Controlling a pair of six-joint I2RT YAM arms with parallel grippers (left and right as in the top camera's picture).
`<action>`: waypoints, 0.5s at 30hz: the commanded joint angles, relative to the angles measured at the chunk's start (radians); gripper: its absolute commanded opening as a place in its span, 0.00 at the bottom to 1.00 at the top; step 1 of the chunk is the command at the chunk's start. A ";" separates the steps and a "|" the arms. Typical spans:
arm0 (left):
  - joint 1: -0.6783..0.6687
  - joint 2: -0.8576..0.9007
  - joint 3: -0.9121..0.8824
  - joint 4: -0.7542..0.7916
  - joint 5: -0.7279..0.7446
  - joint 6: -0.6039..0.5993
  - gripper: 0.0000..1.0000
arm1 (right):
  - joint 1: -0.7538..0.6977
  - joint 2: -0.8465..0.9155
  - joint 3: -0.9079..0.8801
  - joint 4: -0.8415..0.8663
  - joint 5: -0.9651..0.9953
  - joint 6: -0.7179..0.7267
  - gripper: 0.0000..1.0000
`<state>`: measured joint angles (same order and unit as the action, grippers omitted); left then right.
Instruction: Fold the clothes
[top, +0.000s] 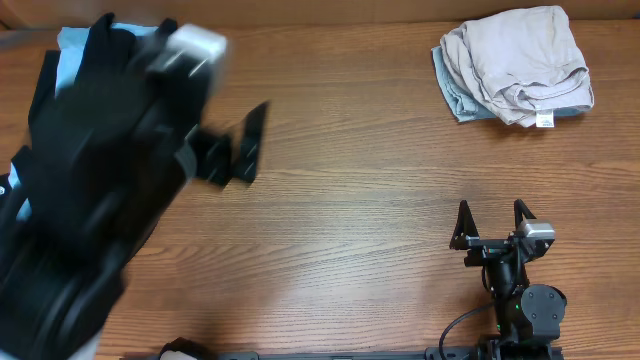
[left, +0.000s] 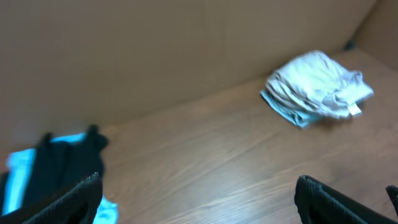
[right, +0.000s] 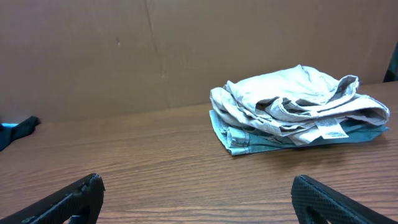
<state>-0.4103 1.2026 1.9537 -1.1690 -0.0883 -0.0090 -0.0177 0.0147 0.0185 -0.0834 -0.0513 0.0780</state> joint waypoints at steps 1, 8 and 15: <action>0.007 -0.102 -0.219 0.059 -0.117 -0.015 1.00 | 0.005 -0.012 -0.011 0.003 0.008 0.003 1.00; 0.020 -0.327 -0.628 0.237 -0.204 -0.019 1.00 | 0.006 -0.012 -0.011 0.003 0.008 0.003 1.00; 0.084 -0.344 -0.988 0.455 -0.163 -0.256 1.00 | 0.005 -0.012 -0.011 0.003 0.008 0.003 1.00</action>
<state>-0.3504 0.8612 1.0966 -0.7998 -0.2626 -0.1234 -0.0177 0.0147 0.0185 -0.0834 -0.0513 0.0784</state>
